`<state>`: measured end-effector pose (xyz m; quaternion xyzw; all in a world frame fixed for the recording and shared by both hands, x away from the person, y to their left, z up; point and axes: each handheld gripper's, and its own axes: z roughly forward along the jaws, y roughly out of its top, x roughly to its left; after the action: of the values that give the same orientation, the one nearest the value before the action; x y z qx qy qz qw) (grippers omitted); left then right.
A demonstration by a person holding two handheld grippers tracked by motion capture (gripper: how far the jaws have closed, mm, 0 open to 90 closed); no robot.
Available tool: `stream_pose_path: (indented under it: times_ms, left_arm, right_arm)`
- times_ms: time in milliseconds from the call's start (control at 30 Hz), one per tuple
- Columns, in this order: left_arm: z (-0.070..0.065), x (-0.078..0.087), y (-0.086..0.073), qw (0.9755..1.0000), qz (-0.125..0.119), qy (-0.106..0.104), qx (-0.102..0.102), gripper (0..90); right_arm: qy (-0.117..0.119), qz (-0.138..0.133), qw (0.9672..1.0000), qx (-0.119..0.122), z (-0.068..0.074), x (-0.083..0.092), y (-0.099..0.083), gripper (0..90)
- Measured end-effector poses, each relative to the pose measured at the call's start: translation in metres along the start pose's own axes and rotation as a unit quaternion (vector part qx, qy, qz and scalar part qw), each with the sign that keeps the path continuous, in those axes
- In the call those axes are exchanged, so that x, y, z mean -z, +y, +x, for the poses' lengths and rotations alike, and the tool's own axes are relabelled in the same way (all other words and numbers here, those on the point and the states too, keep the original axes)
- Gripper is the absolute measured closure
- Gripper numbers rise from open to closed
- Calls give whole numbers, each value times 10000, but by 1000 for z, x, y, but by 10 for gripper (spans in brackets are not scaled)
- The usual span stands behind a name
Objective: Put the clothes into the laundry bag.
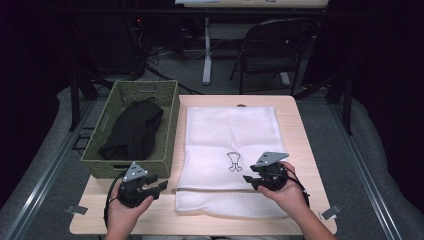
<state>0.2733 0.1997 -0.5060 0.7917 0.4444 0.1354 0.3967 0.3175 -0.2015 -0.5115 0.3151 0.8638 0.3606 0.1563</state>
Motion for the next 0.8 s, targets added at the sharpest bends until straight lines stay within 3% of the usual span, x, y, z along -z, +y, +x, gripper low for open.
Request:
stream_pose_path:
  times_ms: [333,467,600,800]
  left_arm:
    - [7,27,24,9992,-294,250,-89,481]
    - [12,33,38,9991,-242,333,-137,479]
    - [17,31,51,9991,-107,363,-192,476]
    - [31,21,65,9994,-29,332,52,415]
  right_arm:
    - [2,53,10000,54,5,-11,-12,541]
    - [13,22,9999,132,7,-10,-15,542]
    - [25,-7,9999,143,8,-9,-17,538]
    - [39,59,9999,73,8,-8,-21,534]
